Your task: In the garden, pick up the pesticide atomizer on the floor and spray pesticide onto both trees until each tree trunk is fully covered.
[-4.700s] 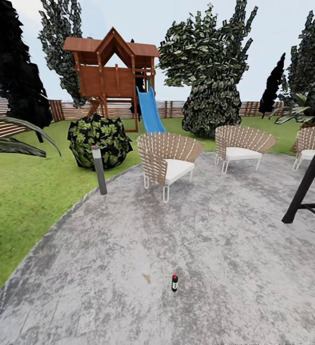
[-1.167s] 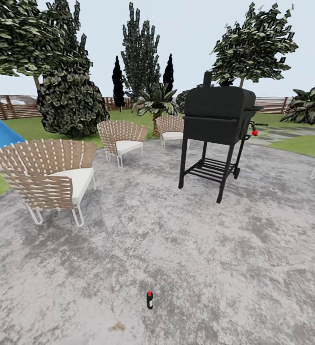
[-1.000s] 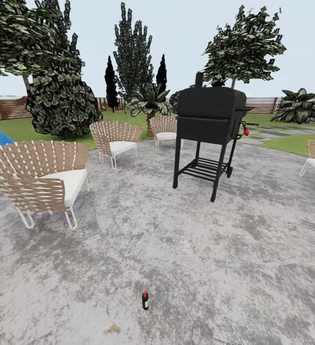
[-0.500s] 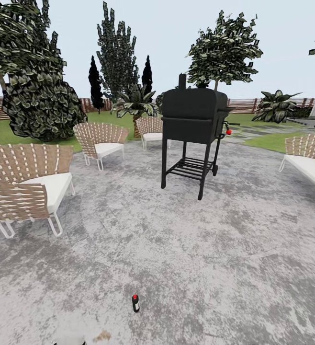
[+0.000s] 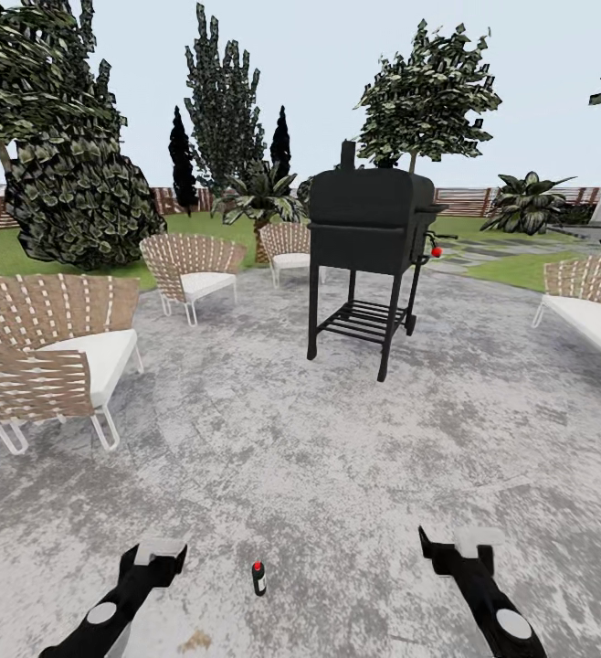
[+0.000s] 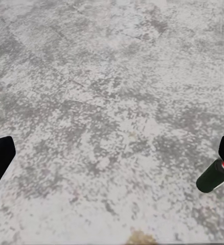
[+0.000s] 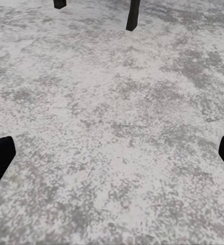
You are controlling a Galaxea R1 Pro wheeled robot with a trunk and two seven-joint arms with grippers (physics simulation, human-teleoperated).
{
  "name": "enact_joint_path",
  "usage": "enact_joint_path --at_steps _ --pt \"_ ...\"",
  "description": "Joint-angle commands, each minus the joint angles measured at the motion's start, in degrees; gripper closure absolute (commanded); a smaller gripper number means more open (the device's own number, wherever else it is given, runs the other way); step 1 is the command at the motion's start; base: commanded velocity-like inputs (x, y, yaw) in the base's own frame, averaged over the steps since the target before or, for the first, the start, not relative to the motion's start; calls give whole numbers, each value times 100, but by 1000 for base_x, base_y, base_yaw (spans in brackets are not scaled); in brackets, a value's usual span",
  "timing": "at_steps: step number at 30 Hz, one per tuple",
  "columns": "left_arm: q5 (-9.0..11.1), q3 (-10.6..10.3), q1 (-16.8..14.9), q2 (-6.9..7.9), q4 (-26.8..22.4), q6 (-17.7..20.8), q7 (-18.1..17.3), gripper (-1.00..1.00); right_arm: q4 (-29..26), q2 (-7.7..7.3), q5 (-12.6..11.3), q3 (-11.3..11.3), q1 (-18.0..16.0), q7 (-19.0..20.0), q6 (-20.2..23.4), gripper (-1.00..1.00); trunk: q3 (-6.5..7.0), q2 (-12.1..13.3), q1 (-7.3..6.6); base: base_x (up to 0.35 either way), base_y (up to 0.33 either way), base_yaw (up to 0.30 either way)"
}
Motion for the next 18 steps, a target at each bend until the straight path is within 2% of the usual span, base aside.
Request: enact_joint_path --at_steps 1,6,11,14,18 --pt "-28 -19 -2 -1 4 -16 -24 -100 -41 5 3 1 -10 4 35 -100 -5 -2 -1 0 0 0" --pt "-30 -54 21 50 4 -13 -17 -100 -94 -5 4 -8 -18 0 80 -100 -5 -2 -1 0 0 0" --pt "-38 -69 28 22 4 -21 -14 -100 -116 -6 8 -7 -18 -6 68 -100 -5 -2 -1 0 0 -7" --pt "-31 -60 28 35 4 -15 -21 -100 -90 -6 10 -21 -18 -5 74 -100 1 -2 -1 43 30 -245" --pt "-29 -63 28 25 4 -13 -19 -100 -77 -6 10 -23 -18 -5 75 -100 8 -2 -1 189 172 -283"
